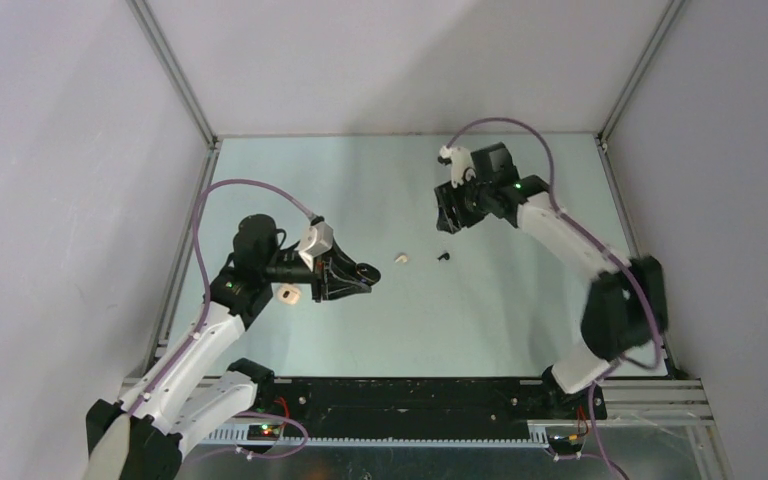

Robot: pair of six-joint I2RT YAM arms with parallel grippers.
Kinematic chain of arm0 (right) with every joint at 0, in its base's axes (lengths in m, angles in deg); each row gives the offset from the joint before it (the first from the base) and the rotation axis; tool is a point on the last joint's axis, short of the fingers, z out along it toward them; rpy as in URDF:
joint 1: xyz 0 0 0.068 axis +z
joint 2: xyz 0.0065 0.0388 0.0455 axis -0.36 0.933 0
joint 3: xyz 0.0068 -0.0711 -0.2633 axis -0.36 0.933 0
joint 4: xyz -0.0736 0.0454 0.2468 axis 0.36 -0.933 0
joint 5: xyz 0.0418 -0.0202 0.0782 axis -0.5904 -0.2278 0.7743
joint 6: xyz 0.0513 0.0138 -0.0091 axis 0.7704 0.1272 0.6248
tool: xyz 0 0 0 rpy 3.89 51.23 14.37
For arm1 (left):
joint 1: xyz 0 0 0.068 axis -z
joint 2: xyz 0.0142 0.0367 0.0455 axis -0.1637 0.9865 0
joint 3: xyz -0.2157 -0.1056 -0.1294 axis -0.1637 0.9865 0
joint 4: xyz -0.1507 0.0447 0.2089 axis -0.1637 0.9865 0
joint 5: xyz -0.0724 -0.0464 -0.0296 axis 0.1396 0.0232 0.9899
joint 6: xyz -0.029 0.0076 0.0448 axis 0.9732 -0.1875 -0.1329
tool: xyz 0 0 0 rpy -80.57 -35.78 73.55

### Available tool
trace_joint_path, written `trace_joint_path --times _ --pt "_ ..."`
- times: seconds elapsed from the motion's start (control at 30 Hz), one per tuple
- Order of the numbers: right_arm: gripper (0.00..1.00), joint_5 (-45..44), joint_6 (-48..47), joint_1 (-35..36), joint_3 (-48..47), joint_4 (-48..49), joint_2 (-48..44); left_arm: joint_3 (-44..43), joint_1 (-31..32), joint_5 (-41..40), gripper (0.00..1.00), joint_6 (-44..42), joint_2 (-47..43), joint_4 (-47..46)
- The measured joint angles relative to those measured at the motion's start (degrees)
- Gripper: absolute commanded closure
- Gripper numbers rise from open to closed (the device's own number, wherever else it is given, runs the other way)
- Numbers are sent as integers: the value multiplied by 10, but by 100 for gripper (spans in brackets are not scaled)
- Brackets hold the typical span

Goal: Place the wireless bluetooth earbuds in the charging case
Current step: Open the charging case to the charging case.

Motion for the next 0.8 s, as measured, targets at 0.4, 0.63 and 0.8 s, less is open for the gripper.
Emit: trace_joint_path --times 0.4,0.63,0.8 --pt "13 87 -84 173 -7 68 -279 0 2 0 100 -11 7 13" --pt "4 90 -89 252 -2 67 -250 0 3 0 100 -20 12 20" --pt "3 84 -91 287 2 63 -227 0 4 0 100 -26 12 30"
